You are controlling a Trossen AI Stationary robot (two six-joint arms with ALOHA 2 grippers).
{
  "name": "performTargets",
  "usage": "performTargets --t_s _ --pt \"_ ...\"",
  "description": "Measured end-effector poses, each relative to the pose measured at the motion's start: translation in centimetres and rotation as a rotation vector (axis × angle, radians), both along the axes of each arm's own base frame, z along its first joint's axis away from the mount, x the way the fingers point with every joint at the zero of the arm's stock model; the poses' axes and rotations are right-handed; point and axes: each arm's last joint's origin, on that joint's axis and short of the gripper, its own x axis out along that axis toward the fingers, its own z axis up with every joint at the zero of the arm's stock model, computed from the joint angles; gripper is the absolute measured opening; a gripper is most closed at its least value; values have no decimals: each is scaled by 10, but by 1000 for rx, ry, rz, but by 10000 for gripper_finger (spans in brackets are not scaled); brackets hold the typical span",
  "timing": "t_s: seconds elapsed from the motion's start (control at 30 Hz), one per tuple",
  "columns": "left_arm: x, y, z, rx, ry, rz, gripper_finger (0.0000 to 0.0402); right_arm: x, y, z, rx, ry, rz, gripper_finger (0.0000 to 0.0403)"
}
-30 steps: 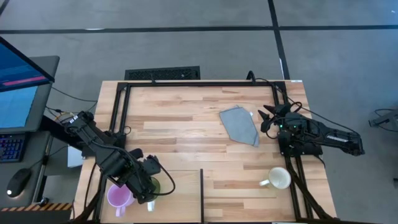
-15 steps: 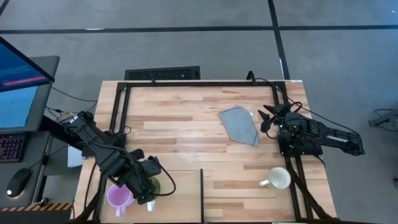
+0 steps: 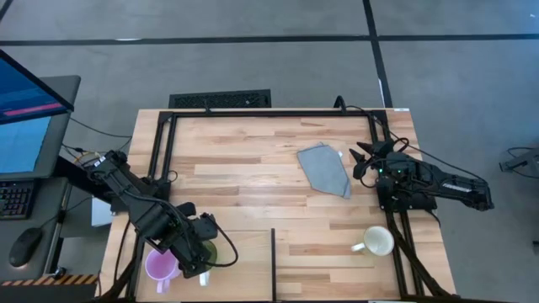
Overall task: Stack small to large cups/mugs on shelf
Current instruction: Put the light green mug on the shelf
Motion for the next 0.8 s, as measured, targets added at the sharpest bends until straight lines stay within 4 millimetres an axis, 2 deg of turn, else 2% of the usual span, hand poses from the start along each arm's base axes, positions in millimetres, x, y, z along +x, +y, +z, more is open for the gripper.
performTargets --t_s 0.8 --pt "-3 2 1 0 29 -1 163 0 0 0 0 0 0 216"
